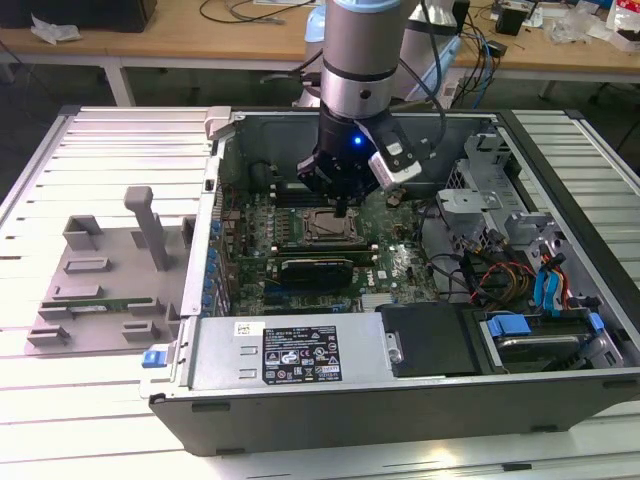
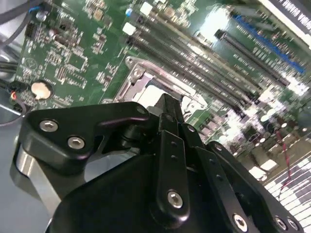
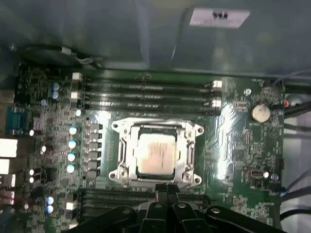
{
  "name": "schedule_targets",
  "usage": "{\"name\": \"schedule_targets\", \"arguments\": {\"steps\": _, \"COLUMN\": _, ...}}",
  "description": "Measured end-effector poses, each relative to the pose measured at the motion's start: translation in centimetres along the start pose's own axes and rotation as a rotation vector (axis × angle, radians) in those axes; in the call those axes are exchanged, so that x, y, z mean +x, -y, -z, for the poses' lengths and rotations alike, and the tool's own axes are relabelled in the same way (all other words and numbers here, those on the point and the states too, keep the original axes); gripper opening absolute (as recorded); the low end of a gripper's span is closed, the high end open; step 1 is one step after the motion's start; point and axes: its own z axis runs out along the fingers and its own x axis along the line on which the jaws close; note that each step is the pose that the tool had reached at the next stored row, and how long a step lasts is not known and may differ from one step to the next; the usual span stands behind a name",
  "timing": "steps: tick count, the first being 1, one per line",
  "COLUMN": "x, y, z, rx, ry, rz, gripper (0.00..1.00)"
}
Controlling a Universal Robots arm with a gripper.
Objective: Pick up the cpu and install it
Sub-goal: 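Install the second cpu locking lever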
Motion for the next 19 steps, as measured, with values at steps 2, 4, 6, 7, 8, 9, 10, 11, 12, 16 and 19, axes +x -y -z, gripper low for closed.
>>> {"name": "schedule_targets", "arguments": {"steps": 2, "x": 0.47, "y": 0.90, "z": -0.32, "rx": -0.0093, "ry": 0.0005, "rz": 0.000, "gripper": 0.11}}
{"name": "schedule_targets", "arguments": {"steps": 4, "x": 0.79, "y": 1.33, "z": -0.50, "rx": -0.0180, "ry": 0.0009, "rz": 0.000, "gripper": 0.11}}
{"name": "schedule_targets", "arguments": {"steps": 6, "x": 1.13, "y": 1.78, "z": -0.69, "rx": -0.0265, "ry": 0.0014, "rz": 0.000, "gripper": 0.11}}
{"name": "schedule_targets", "arguments": {"steps": 7, "x": 1.32, "y": 2.02, "z": -0.80, "rx": -0.0307, "ry": 0.0016, "rz": 0.000, "gripper": 0.11}}
{"name": "schedule_targets", "arguments": {"steps": 8, "x": 1.74, "y": 2.42, "z": -1.00, "rx": -0.0387, "ry": 0.0019, "rz": 0.000, "gripper": 0.11}}
{"name": "schedule_targets", "arguments": {"steps": 9, "x": 1.95, "y": 2.56, "z": -1.07, "rx": -0.0433, "ry": 0.0020, "rz": 0.000, "gripper": 0.11}}
{"name": "schedule_targets", "arguments": {"steps": 10, "x": 2.02, "y": 2.59, "z": -1.18, "rx": -0.0451, "ry": 0.0024, "rz": 0.000, "gripper": 0.11}}
{"name": "schedule_targets", "arguments": {"steps": 11, "x": 2.11, "y": 2.61, "z": -1.49, "rx": -0.0449, "ry": 0.0022, "rz": 0.000, "gripper": 0.11}}
{"name": "schedule_targets", "arguments": {"steps": 12, "x": 2.18, "y": 2.61, "z": -1.67, "rx": -0.0449, "ry": 0.0021, "rz": 0.000, "gripper": 0.11}}
{"name": "schedule_targets", "arguments": {"steps": 16, "x": 2.99, "y": 2.61, "z": -2.73, "rx": -0.0452, "ry": 0.0023, "rz": 0.000, "gripper": 0.11}}
{"name": "schedule_targets", "arguments": {"steps": 19, "x": 3.55, "y": 2.62, "z": -3.43, "rx": -0.0487, "ry": 0.0022, "rz": 0.000, "gripper": 0.11}}
